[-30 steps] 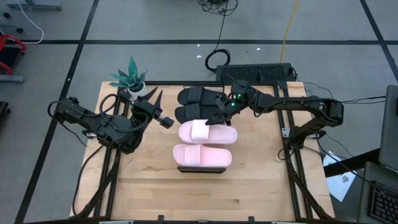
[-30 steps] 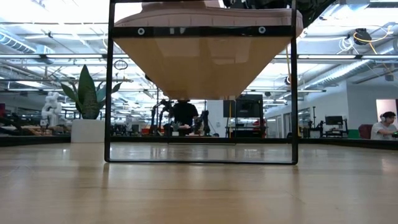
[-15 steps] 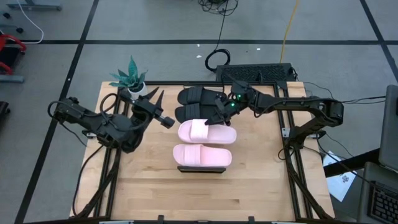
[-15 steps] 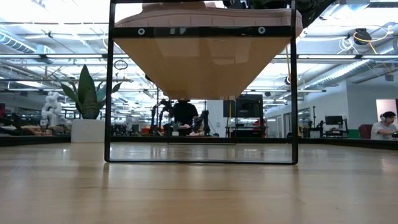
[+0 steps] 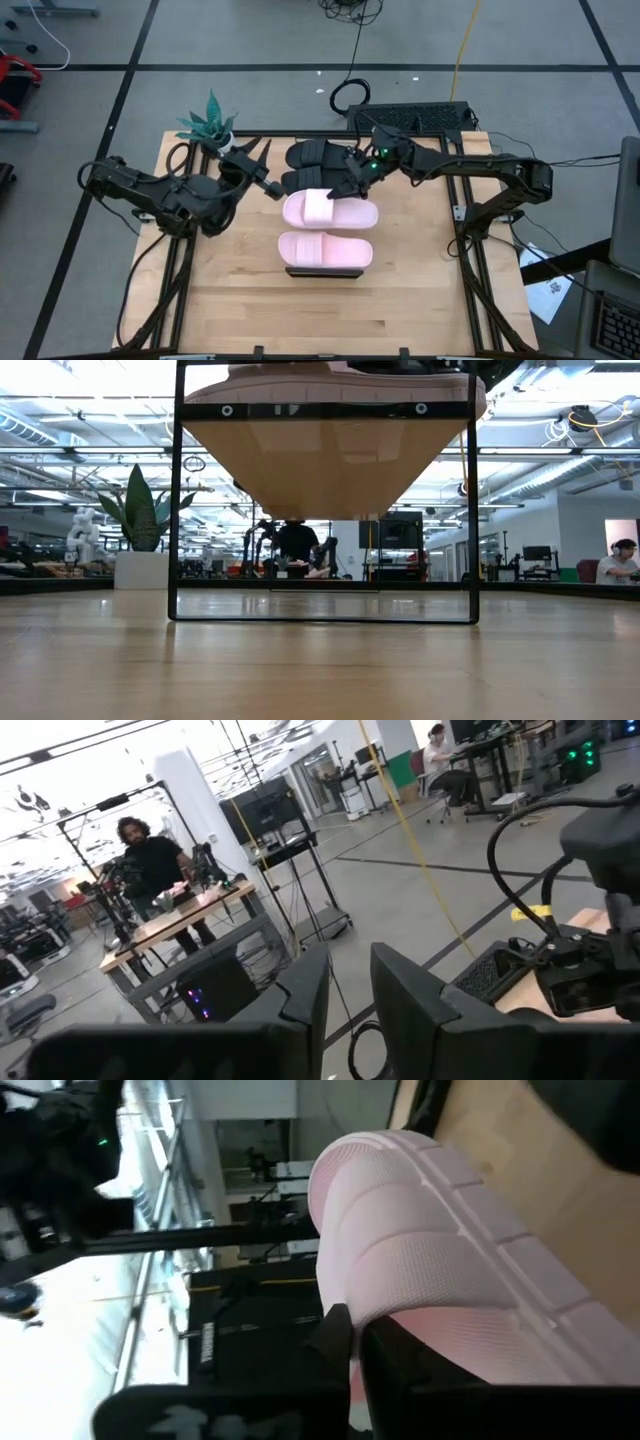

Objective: Pick and place slides into the shelf
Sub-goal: Adjust the white slides on the shelf

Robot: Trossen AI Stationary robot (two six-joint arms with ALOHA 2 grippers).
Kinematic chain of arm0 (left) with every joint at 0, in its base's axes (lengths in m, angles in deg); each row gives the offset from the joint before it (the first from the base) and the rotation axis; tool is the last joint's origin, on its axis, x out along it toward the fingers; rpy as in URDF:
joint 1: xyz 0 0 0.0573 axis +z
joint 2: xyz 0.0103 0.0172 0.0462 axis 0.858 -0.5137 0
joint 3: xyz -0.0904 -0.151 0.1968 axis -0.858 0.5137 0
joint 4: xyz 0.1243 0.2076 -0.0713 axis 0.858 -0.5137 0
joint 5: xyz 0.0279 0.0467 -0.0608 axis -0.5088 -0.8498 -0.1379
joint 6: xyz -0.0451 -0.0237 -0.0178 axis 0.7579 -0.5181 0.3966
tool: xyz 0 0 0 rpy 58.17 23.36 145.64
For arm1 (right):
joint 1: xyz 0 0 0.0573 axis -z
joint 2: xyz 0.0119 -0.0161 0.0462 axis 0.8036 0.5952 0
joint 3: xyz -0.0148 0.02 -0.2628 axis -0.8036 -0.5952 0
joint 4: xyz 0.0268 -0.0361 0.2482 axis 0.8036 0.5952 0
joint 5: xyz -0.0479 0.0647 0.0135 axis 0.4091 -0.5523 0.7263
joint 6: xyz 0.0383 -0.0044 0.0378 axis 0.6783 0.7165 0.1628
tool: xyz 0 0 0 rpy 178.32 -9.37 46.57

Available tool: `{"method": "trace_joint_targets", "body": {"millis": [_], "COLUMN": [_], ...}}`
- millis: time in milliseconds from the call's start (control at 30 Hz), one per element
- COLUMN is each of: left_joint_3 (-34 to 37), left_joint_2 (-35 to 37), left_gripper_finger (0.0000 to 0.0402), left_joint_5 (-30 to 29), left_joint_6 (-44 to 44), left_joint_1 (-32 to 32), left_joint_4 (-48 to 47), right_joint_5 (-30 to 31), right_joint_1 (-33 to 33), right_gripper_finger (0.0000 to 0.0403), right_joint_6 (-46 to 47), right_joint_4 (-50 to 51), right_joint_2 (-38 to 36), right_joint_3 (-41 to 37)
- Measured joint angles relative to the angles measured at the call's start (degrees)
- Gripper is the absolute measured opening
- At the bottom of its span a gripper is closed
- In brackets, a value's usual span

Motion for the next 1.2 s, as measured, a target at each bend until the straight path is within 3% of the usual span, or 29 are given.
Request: {"method": "trace_joint_targets", "body": {"millis": [167, 767, 1200], "left_joint_3": [0.00, -0.02, -0.02], "left_joint_2": [0.00, -0.02, -0.02], "left_gripper_finger": [0.0081, 0.0081, 0.0081], "left_joint_5": [0.06, 0.51, 0.62], "left_joint_6": [0.21, 3.05, 3.04], "left_joint_1": [0.00, 0.00, 0.00], "left_joint_4": [-0.78, -4.63, -5.61], "right_joint_5": [1.04, 3.88, 0.99], "right_joint_1": [-0.03, -1.42, -1.69], "right_gripper_finger": [0.0000, 0.0000, 0.0000], "right_joint_6": [-2.42, -0.44, -2.09], "right_joint_4": [3.76, -0.81, 3.51], "right_joint_2": [0.00, 4.35, 4.28], "right_joint_3": [0.61, 0.65, 0.65]}}
